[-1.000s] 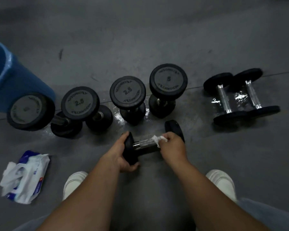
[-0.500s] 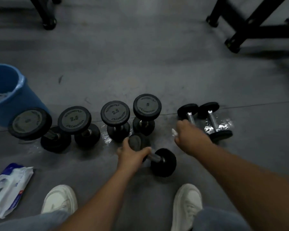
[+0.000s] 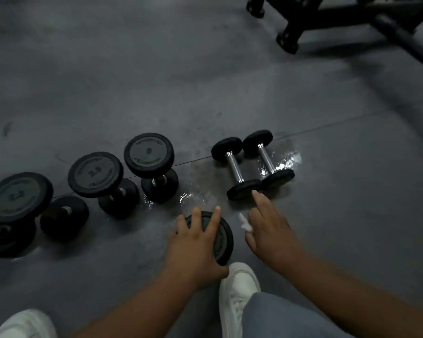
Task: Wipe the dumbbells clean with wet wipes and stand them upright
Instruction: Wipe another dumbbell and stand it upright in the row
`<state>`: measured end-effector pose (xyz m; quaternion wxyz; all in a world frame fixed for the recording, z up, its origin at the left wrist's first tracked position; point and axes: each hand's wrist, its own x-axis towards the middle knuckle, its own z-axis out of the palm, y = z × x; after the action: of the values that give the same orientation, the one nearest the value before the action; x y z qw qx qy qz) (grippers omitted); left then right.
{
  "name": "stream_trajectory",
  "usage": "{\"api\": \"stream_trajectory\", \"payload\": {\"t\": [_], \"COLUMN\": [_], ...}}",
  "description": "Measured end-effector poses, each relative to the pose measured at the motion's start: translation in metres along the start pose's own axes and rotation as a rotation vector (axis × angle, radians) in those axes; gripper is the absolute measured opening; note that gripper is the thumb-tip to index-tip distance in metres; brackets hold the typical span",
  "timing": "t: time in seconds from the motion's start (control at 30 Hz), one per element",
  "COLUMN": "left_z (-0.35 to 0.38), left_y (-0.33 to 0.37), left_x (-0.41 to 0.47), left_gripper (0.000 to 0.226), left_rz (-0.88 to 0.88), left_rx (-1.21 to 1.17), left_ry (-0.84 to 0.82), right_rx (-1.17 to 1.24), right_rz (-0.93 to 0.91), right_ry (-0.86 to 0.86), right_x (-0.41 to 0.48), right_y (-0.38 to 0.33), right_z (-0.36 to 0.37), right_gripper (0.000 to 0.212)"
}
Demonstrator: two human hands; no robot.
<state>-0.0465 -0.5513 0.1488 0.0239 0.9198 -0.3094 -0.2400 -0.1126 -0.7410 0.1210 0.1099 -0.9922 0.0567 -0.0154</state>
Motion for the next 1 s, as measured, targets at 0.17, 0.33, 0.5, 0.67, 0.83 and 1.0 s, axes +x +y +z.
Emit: {"api": "stream_trajectory", "payload": {"t": [0.17,0.33,0.5,0.67,0.83,1.0], "left_z": [-0.022,-0.059,-0.092,-0.114,-0.111,-0.084], "left_y": [-0.013,-0.015,-0.02,-0.03,-0.035,-0.017], "left_x": [0.016,0.062,0.112,0.175,0.208,0.18], "left_gripper": [0.117,0.116,0.109,0.108,0.107,0.08], "left_rz": [0.077,0.074,0.096,0.041,0.013,0.337], "left_rx": [0.069,0.083,0.173,0.153,0.116,0.057], "left_ry": [0.012,0.007,0.086,0.108,0.082,0.371], "right_rx": [0.087,0.093,0.085,0.111,0.093,0.29], "right_rz": [0.039,0.021,0.088,0.133,0.16,0.37], "right_ry": [0.068,0.165,0.242,0.16,-0.005,-0.352], "right_x": [0.01,0.062,0.127,0.166,0.202,0.232], "right_y": [-0.003,0.019,0.045,0.073,0.085,0.093], "right_z": [0.031,0.021,0.028,0.049,0.059,0.073], "right_gripper": [0.018,0.016,0.022,0.023,0.025,0.018]}}
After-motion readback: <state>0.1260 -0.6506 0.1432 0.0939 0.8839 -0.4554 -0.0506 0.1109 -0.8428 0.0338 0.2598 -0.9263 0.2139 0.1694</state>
